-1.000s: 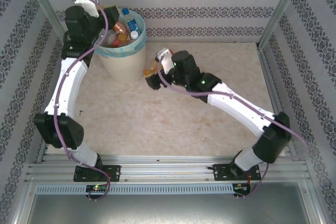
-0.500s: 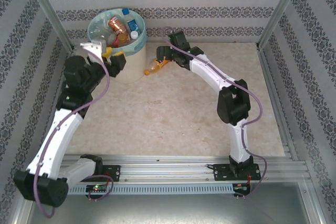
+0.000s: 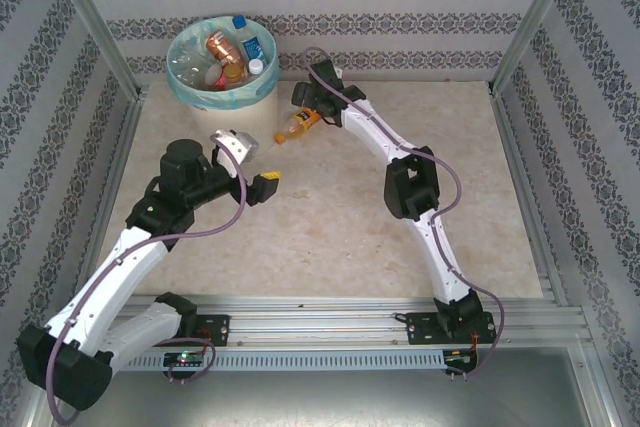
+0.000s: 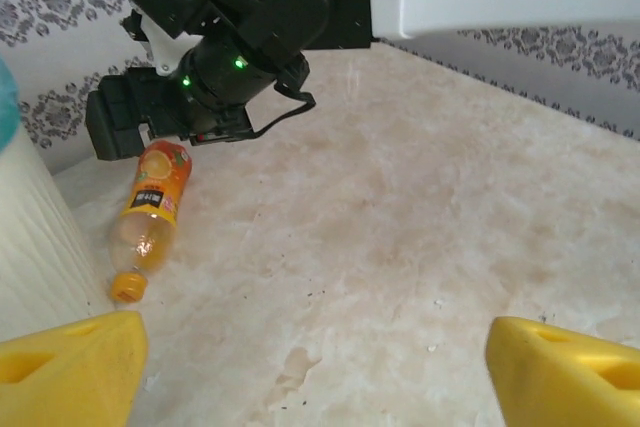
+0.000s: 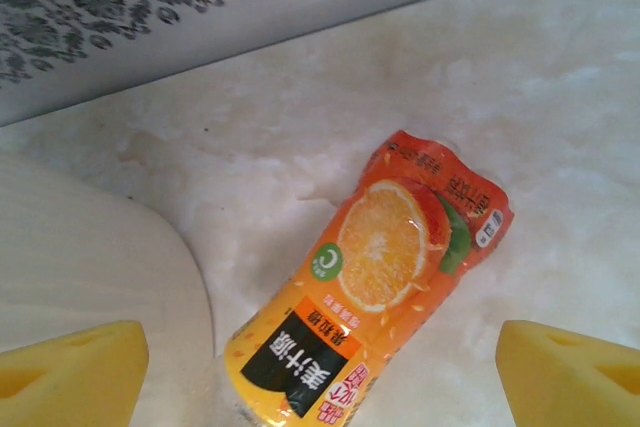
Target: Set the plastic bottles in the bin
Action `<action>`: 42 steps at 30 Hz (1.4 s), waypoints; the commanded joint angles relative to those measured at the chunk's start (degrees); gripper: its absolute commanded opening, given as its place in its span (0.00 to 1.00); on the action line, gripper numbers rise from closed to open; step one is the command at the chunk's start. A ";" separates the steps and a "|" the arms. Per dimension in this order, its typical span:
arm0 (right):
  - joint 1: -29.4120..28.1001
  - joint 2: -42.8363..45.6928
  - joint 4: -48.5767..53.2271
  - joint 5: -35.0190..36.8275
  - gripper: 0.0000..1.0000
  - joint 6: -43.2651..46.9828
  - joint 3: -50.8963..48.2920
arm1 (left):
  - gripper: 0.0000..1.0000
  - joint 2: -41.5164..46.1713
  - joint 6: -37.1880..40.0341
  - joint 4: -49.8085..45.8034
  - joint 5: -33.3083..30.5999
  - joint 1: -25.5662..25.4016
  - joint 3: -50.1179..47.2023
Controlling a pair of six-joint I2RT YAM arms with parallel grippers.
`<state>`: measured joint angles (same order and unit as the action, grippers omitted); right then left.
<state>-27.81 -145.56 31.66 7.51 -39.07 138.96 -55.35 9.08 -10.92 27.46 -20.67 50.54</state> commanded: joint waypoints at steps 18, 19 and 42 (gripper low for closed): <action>2.87 -12.62 3.81 -2.82 0.83 -8.92 10.30 | 0.95 -6.51 -0.46 16.26 2.65 -0.63 -7.60; 2.98 -12.59 4.21 -3.08 0.82 -8.75 10.27 | 0.95 -6.66 -0.40 16.13 2.66 -0.60 -7.56; 5.59 -8.42 5.26 -12.34 0.65 -7.51 1.71 | 0.97 -6.77 1.92 12.79 2.25 -0.60 -7.09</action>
<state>-22.94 -157.12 33.89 -2.85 -47.68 145.49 -62.63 9.50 2.02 28.73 -20.67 43.68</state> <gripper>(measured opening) 0.661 0.972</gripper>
